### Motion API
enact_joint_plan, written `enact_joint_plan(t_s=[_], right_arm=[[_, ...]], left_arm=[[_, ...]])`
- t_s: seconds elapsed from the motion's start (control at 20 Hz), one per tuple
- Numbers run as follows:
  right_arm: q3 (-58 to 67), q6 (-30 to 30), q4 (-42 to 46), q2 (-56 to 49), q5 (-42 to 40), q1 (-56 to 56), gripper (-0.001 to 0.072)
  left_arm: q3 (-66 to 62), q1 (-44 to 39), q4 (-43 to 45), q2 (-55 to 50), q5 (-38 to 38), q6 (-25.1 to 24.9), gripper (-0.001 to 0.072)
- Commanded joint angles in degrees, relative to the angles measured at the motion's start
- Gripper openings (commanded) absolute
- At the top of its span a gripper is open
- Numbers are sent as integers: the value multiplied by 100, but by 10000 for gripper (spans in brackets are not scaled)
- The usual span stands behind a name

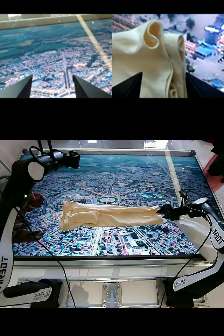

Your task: Fold the shirts.

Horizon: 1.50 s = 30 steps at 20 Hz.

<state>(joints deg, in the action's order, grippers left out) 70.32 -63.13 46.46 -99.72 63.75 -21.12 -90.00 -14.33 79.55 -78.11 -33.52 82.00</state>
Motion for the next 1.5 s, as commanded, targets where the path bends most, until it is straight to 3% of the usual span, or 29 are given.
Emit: enact_joint_plan(t_s=[0.0, 0.2, 0.25, 0.3, 0.35, 0.4, 0.45, 0.5, 0.55, 0.75, 0.9, 1.0, 1.25, 1.45], right_arm=[[-9, 295, -501, -179, -275, 46, 607], [-7, 472, -1158, -393, -216, 229, 597], [-7, 472, -1198, -417, -216, 317, 565], [-7, 472, -1211, -417, -216, 396, 476], [37, 472, -1224, -417, -179, 461, 316], [127, 474, -1237, -413, -87, 501, 103], [251, 498, -1268, -407, 68, 498, 28], [389, 492, -1300, -367, 227, 498, 28], [551, 474, -1305, -289, 396, 498, 28], [1078, 94, -1163, 376, 632, 595, 27], [1644, -455, -586, 846, 776, 868, 27], [2140, -859, -107, 931, 1014, 1165, 26], [3112, -1390, 822, 929, 1198, 2031, 25], [3471, -1602, 1051, 929, 1224, 2623, 24]], left_arm=[[-2, -120, -35, -72, -59, -59, 592], [0, -155, -201, -332, -175, -17, 592], [0, -162, -260, -415, -269, -17, 591], [0, -168, -291, -496, -378, -17, 589], [0, -181, -306, -592, -511, -17, 563], [0, -195, -387, -697, -643, -13, 474], [0, -210, -485, -828, -789, -15, 309], [0, -236, -627, -968, -903, -17, 103], [0, -278, -774, -1115, -949, -35, 11], [0, -686, -1244, -2020, -1119, -35, 9], [0, -1128, -1491, -2815, -1263, -44, 9], [-2, -1443, -1923, -3174, -1244, -326, 9], [-2, -2092, -1952, -3482, -1025, -557, 9], [-70, -2103, -1928, -3480, -785, -544, 9]])
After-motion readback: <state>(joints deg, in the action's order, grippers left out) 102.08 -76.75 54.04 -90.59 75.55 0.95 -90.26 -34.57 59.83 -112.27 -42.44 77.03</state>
